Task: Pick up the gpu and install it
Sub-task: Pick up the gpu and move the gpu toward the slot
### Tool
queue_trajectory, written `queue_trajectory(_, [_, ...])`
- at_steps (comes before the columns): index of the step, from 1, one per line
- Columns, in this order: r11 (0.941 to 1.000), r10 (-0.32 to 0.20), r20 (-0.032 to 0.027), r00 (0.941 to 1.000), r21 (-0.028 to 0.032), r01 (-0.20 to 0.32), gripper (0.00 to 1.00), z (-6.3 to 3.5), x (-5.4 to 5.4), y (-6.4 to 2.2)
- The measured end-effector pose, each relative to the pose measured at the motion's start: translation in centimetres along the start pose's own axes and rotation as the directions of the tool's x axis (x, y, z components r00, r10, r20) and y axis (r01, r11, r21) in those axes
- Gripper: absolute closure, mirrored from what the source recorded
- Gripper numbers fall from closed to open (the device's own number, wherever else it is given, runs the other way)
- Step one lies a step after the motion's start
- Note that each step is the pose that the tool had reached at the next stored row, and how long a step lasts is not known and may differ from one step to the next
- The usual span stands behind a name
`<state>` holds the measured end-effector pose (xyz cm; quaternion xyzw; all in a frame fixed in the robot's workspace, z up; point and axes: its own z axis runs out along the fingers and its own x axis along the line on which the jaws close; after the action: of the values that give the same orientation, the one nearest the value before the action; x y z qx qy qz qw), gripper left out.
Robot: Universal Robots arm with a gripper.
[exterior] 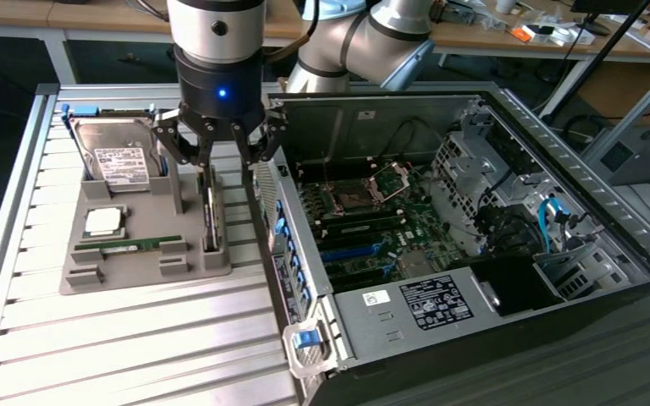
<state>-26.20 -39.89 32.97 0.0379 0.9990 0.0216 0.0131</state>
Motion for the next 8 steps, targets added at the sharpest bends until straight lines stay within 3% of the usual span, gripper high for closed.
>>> queue_trajectory(8, [1.0, 0.0, 0.0, 1.0, 0.0, 0.0, 0.52, 0.15, 0.01, -0.01])
